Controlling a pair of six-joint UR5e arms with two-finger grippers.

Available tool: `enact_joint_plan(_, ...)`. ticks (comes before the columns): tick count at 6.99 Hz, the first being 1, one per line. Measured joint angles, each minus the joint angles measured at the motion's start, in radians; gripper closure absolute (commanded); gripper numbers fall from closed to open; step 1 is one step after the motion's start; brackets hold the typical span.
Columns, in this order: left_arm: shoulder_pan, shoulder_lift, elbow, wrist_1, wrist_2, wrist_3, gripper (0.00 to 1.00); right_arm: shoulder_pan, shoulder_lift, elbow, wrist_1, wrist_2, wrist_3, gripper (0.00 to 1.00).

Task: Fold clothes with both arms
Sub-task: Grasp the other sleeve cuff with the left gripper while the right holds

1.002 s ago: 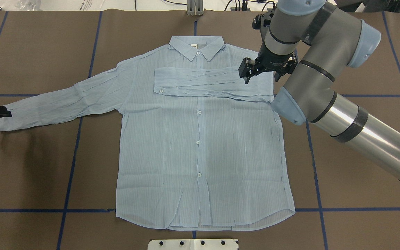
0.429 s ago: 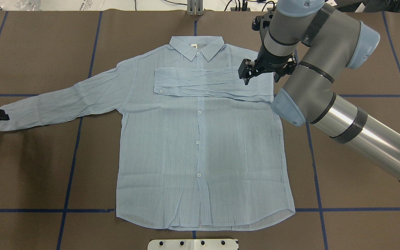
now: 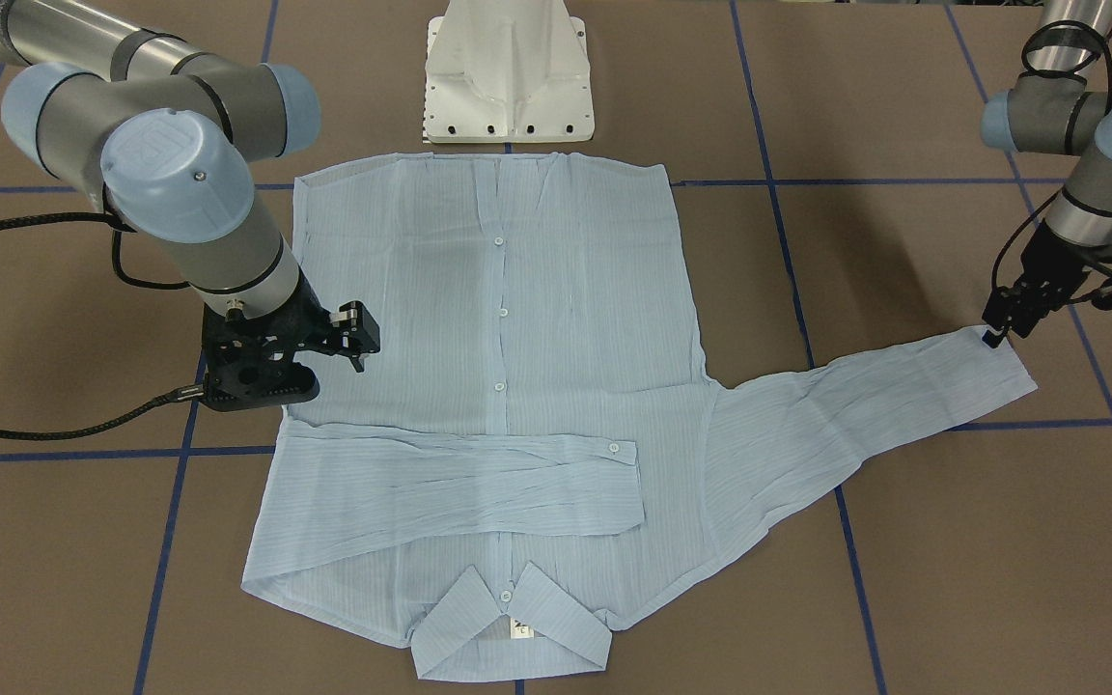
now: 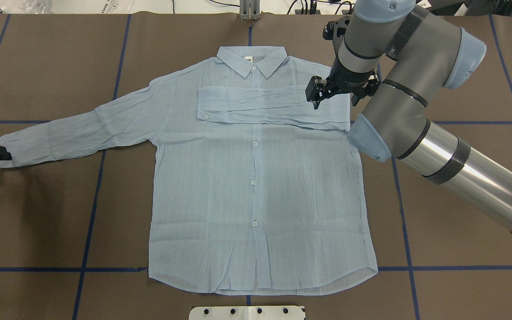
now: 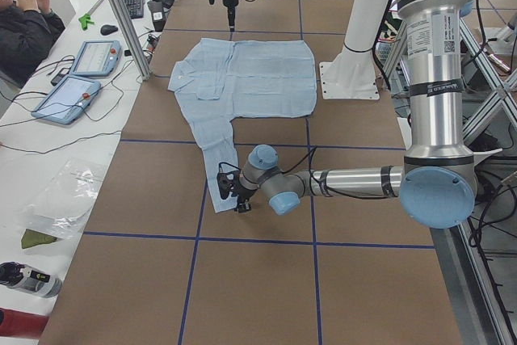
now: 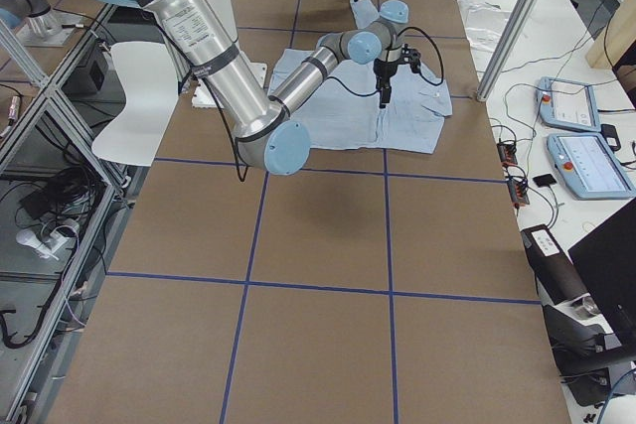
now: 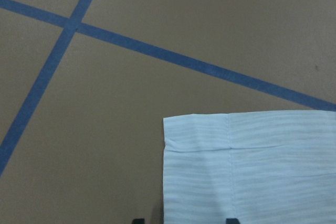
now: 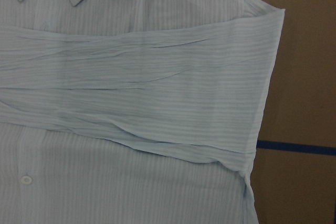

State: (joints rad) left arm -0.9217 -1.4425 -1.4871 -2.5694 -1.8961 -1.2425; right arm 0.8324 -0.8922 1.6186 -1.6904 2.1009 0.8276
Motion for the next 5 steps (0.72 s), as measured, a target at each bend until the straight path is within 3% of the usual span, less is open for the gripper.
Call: enact_joint_plan(5, 0.004, 0.007, -0.007, 0.000, -0.001, 0.000, 0.68, -0.001, 0.002, 0.001, 0.000, -0.001, 0.008, 0.00)
